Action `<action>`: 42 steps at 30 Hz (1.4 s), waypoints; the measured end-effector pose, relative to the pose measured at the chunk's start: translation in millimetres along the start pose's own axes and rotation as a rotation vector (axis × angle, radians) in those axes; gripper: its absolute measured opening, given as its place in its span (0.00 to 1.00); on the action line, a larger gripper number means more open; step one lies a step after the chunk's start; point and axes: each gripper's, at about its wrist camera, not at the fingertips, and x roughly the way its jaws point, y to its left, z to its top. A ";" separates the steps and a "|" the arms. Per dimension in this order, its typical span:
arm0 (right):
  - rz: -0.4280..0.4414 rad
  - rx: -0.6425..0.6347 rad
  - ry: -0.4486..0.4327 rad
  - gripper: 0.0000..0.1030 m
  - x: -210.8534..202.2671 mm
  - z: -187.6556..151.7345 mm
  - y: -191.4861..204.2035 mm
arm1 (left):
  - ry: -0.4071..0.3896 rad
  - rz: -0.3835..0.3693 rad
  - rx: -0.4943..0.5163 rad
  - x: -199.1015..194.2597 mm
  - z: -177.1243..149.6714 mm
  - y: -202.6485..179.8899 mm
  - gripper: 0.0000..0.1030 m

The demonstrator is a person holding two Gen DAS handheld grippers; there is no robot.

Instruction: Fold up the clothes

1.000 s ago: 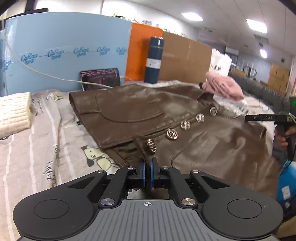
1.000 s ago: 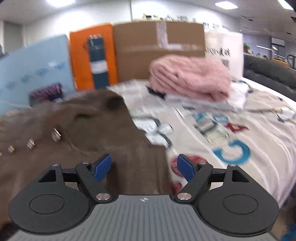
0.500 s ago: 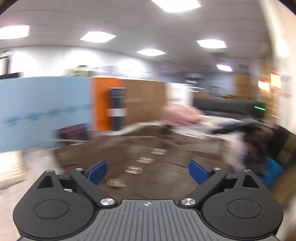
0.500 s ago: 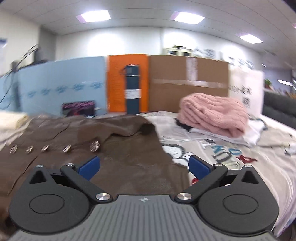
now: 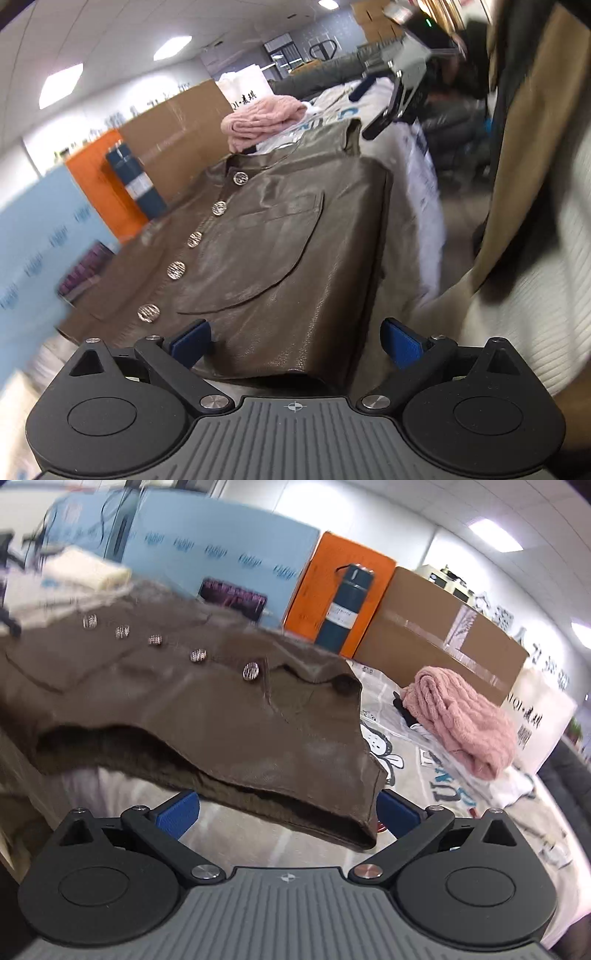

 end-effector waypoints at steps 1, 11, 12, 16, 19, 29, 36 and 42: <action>0.003 -0.025 0.015 1.00 3.7 0.9 2.5 | -0.005 0.007 0.003 1.4 -0.3 0.3 0.97; 0.130 -0.107 -0.085 1.00 22.5 20.8 25.4 | -0.141 0.024 -0.112 -4.1 0.7 20.0 0.86; 0.141 -0.103 -0.100 1.00 24.0 23.2 27.8 | -0.147 0.022 -0.120 -4.2 1.3 22.4 0.79; 0.229 -0.124 -0.142 1.00 24.8 31.7 41.5 | -0.174 0.017 -0.150 -5.8 3.9 31.5 0.56; 0.314 -0.117 -0.192 1.00 16.5 36.0 43.8 | -0.214 0.006 -0.248 -5.0 4.3 45.7 0.39; 0.195 -0.094 -0.072 1.00 18.6 27.7 29.3 | -0.284 -0.007 -0.501 -2.9 4.0 87.9 0.19; -0.090 -0.126 -0.067 0.80 48.5 27.0 17.7 | -0.276 0.002 -0.471 -3.9 4.6 83.5 0.19; -0.252 -0.297 -0.067 0.30 42.7 4.9 25.0 | -0.271 -0.035 -0.426 -10.0 0.0 74.0 0.19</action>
